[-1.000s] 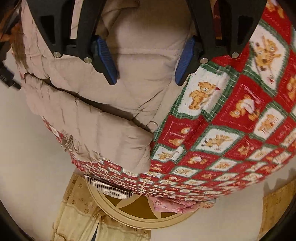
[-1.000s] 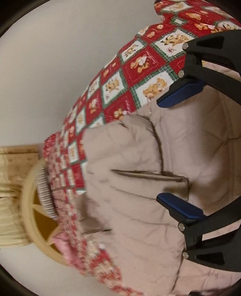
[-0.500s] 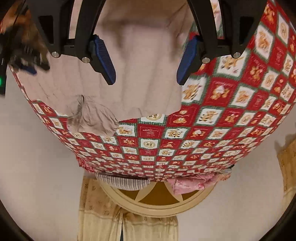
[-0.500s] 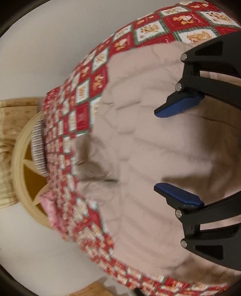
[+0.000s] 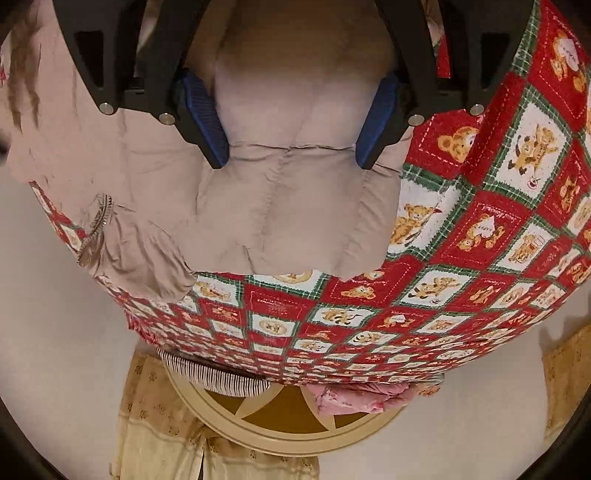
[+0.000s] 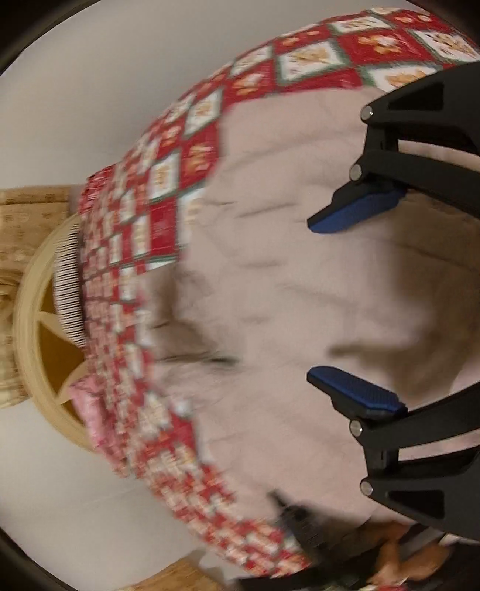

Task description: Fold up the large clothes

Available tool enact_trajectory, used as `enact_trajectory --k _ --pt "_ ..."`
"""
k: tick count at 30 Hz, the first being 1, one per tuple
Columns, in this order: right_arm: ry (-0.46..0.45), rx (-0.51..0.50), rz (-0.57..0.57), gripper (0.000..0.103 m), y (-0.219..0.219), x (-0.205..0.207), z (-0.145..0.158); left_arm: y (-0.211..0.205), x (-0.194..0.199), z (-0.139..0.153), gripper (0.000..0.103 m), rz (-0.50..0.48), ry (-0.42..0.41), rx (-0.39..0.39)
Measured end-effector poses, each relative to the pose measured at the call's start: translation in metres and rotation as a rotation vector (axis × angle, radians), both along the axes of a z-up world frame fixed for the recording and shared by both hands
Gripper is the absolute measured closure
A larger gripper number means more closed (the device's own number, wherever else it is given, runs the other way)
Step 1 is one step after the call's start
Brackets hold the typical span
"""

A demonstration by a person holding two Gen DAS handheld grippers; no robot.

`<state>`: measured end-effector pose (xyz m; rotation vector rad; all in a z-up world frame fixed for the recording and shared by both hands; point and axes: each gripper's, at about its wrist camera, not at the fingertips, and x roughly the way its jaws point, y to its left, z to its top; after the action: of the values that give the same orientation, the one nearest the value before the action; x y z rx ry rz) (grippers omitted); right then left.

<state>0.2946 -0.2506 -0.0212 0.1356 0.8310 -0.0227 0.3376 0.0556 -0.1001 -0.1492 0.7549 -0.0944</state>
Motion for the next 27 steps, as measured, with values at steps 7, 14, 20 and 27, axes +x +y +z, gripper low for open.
enact_trajectory --k 7,14,20,27 --pt "0.085 0.113 -0.128 0.004 -0.020 0.116 0.026 0.016 -0.022 0.016 0.031 0.011 -0.134 -0.121" --pt "0.249 0.104 -0.229 0.007 -0.027 0.199 -0.018 0.008 -0.016 0.018 0.031 -0.026 -0.147 -0.119" --pt "0.319 0.145 -0.217 0.046 -0.038 0.199 -0.044 0.011 -0.010 0.012 0.031 -0.024 -0.111 -0.144" --pt "0.310 0.088 -0.175 0.091 -0.054 0.149 -0.040 0.011 -0.009 0.010 0.031 -0.020 -0.102 -0.155"
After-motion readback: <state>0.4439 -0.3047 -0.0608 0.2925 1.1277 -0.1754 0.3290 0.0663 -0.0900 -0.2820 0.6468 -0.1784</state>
